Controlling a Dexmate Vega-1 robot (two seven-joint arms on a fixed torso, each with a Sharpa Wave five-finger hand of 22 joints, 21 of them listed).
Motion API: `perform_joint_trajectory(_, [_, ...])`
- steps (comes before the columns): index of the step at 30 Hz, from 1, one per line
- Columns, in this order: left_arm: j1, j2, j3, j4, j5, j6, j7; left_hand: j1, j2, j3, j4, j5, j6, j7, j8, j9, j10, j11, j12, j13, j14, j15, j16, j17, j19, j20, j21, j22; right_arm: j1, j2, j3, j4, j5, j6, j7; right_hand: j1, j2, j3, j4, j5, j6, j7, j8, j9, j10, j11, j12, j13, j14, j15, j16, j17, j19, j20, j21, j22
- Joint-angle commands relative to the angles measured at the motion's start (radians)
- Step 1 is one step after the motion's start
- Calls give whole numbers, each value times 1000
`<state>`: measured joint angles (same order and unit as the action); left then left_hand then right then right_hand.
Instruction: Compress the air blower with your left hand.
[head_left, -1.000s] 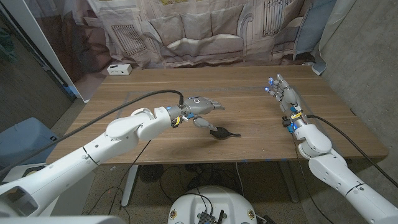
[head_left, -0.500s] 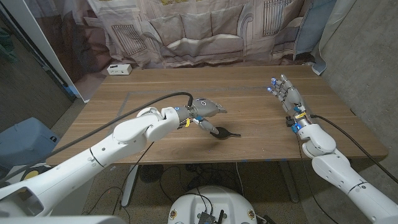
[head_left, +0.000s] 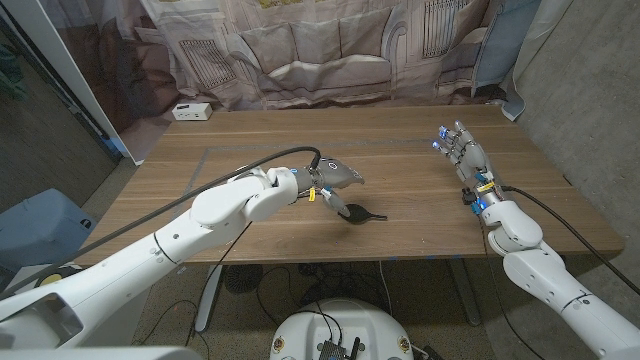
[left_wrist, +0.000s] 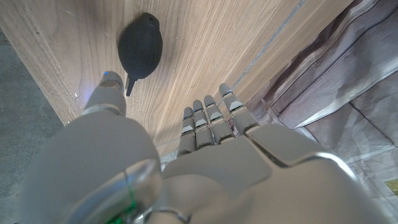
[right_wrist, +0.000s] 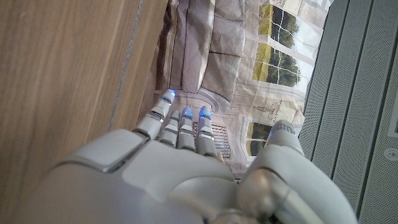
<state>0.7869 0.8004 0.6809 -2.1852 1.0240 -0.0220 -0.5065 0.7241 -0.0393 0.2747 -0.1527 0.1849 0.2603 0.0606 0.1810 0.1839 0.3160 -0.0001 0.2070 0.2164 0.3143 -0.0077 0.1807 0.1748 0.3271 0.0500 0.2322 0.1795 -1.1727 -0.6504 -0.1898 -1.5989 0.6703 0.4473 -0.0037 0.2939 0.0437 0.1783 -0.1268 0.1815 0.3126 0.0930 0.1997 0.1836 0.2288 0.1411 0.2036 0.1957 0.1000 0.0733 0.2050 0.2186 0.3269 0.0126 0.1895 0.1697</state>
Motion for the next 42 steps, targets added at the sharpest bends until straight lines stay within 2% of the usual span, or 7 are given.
perform_joint_trajectory(1, [-41, -25, 18, 41, -24, 12, -72, 15, -2, 7, 0, 4, 4, 6, 6, 5, 3, -4, 6, 3, 10, -1, 7, 2, 12, -3, 1, 2, -14, 2, 10, -11, -4, -2, -26, 0, 7, 1, -3, 0, 4, 1, -1, 4, 10, 3, 4, 1, 4, 0, 5, 1, 6, 2, 4, 3])
perform_joint_trajectory(5, [-64, -30, 23, 67, -68, 7, -101, 17, -3, 7, -1, 4, 5, 7, 7, 5, 5, -3, 7, 3, 12, -2, 8, 2, 18, -1, 2, 2, -12, 2, 8, -15, -16, -2, -34, -1, 7, 1, -3, 0, 5, 1, -1, 4, 11, 2, 4, 1, 4, 1, 4, 1, 6, 2, 4, 3])
perform_joint_trajectory(9, [-73, -24, 30, 74, -70, 0, -90, 21, -3, 7, -2, 4, 7, 7, 8, 5, 4, -5, 7, 3, 12, -2, 8, 2, 22, -1, 3, 2, -7, 11, 4, -16, -22, -2, -43, -1, 7, 1, -3, 0, 6, 1, -1, 4, 10, 0, 3, 1, 4, 1, 5, 1, 6, 2, 4, 3])
perform_joint_trajectory(14, [-52, -5, 27, 67, -47, 0, -32, 28, -2, 9, -4, 5, 6, 5, 8, 5, 3, -7, 7, 3, 10, -5, 7, 2, 23, 0, 2, 3, -1, 10, 0, -17, -25, -15, -48, -1, 8, 1, -3, 0, 6, 0, -1, 4, 10, 0, 3, 1, 5, 1, 5, 1, 7, 2, 5, 3])
perform_joint_trajectory(30, [-15, 15, 26, 63, -83, -3, -5, 53, 2, 16, -10, 5, 13, 1, 12, 5, 17, -12, 14, 3, 25, -8, 12, 2, 40, -2, 4, 3, 25, -2, -14, -16, -27, -40, -33, 1, 9, 1, -4, 0, 5, 1, -2, 4, 11, 3, 3, 2, 6, 1, 5, 0, 8, 3, 5, 3])
perform_joint_trajectory(37, [3, 10, 35, 65, -40, 17, 29, 64, 3, 18, -11, 5, 25, 0, 17, 5, 25, -14, 17, 4, 37, -11, 15, 1, 48, -2, 5, 3, 22, -8, -12, -18, -21, -44, -27, 2, 10, 1, -4, 0, 6, 1, -2, 4, 10, 2, 3, 2, 6, 2, 5, 0, 8, 4, 5, 3])
perform_joint_trajectory(42, [0, -3, 40, 92, -51, 17, 44, 76, 6, 22, -13, 5, 34, -2, 19, 5, 33, -12, 21, 4, 42, -14, 16, 1, 55, -2, 6, 3, 21, -7, -10, -15, -15, -42, -23, 2, 10, 1, -4, 0, 6, 2, -2, 4, 12, 4, 3, 2, 6, 2, 5, 0, 8, 5, 5, 3])
